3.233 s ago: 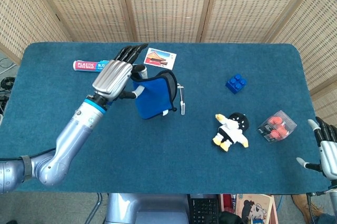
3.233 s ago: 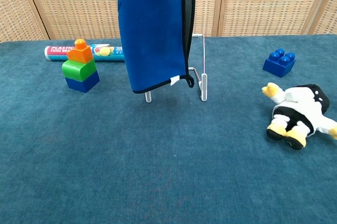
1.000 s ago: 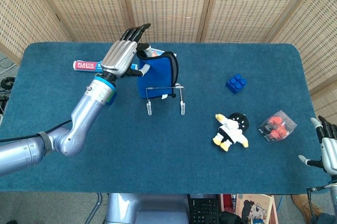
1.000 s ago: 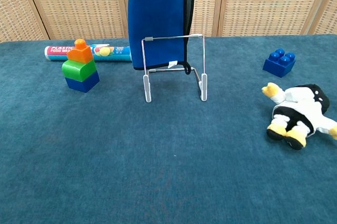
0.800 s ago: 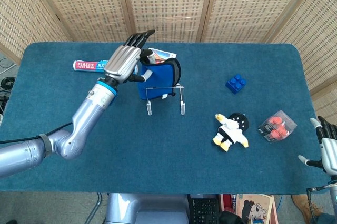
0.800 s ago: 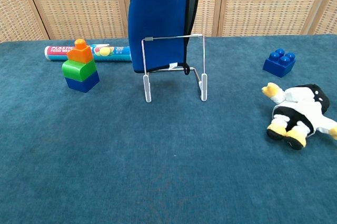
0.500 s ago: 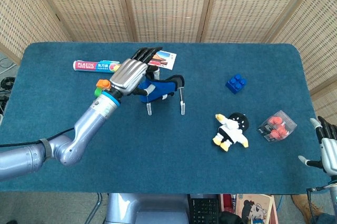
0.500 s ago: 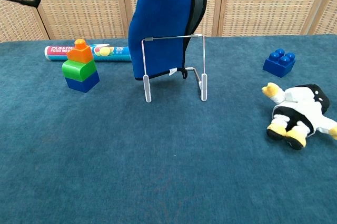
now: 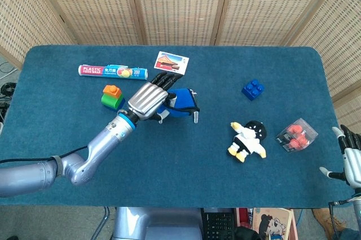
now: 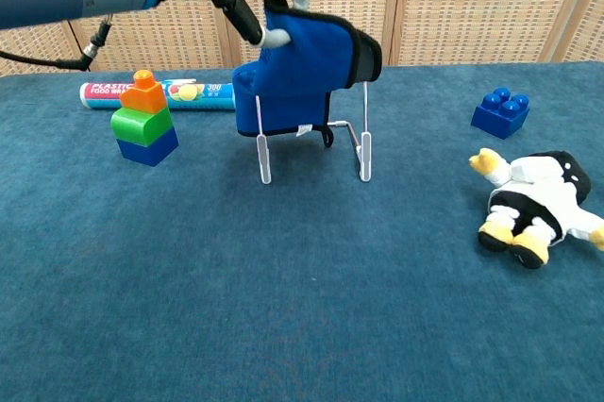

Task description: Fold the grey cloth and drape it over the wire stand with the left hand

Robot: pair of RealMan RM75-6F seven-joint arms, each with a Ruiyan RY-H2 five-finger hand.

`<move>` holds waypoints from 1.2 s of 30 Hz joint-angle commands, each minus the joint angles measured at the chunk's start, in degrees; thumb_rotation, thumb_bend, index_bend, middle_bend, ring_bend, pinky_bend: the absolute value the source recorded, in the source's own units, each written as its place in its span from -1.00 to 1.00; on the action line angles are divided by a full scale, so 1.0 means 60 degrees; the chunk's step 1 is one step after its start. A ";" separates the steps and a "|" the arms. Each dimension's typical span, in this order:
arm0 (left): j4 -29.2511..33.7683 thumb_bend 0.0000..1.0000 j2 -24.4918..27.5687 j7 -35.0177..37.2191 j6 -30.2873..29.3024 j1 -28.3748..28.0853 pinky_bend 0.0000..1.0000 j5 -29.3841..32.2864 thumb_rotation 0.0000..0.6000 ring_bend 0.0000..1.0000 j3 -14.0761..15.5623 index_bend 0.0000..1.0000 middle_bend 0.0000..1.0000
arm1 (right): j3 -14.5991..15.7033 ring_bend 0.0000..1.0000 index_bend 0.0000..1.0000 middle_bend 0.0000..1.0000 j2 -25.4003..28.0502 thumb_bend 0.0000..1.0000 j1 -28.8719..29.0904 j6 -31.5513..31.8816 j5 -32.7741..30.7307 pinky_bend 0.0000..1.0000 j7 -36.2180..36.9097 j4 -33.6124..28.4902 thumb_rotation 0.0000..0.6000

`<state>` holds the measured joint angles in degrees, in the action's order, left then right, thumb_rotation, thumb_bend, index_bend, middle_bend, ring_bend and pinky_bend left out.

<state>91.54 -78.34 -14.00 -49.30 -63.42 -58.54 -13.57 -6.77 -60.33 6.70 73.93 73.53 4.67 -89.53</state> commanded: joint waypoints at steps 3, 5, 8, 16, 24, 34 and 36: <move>-0.0242 -0.40 -0.0401 0.0076 -0.0121 0.0031 -1.00 -0.0382 1.00 -1.00 0.0111 -1.00 -1.00 | 0.0000 -1.00 -1.00 -1.00 0.0008 -1.00 0.0013 -0.0044 -0.0038 -1.00 -0.0018 -0.0006 1.00; -0.0352 -0.42 -0.0540 0.0215 -0.0196 0.0062 -1.00 -0.0564 1.00 -1.00 0.0096 -1.00 -1.00 | -0.0003 -1.00 -1.00 -1.00 0.0009 -1.00 0.0015 -0.0049 -0.0049 -1.00 -0.0027 -0.0010 1.00; -0.0483 -0.46 -0.0656 0.0347 -0.0200 0.0083 -1.00 -0.0715 1.00 -1.00 0.0089 -1.00 -1.00 | 0.0001 -1.00 -1.00 -1.00 0.0011 -1.00 0.0017 -0.0071 -0.0067 -1.00 -0.0032 -0.0008 1.00; -0.0566 -0.48 -0.0694 0.0753 -0.0398 0.0246 -1.00 -0.0998 1.00 -1.00 -0.0059 -1.00 -1.00 | 0.0001 -1.00 -1.00 -1.00 0.0017 -1.00 0.0021 -0.0099 -0.0088 -1.00 -0.0011 0.0000 1.00; 0.0047 -0.48 0.0275 0.1273 -0.0933 0.0767 -1.00 -0.1169 1.00 -1.00 -0.0415 -1.00 -1.00 | 0.0023 -1.00 -1.00 -1.00 0.0032 -1.00 0.0010 -0.0045 0.0006 -1.00 0.0003 -0.0044 1.00; 0.1208 -0.54 0.2253 0.1666 -0.2331 0.2652 -1.00 -0.1571 1.00 -1.00 0.0179 -1.00 -1.00 | 0.0123 -1.00 -1.00 -1.00 0.0100 -1.00 -0.0080 0.0250 0.0410 -1.00 0.0070 -0.0235 1.00; 0.1222 -0.60 0.2427 0.1774 -0.2718 0.3065 -1.00 -0.1682 1.00 -1.00 0.0363 -1.00 -1.00 | 0.0147 -1.00 -1.00 -1.00 0.0094 -1.00 -0.0083 0.0273 0.0474 -1.00 0.0057 -0.0258 1.00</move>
<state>98.03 -65.16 -4.42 -63.35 -47.36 -67.50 -12.83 -5.95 -59.75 6.22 75.51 76.27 5.04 -91.03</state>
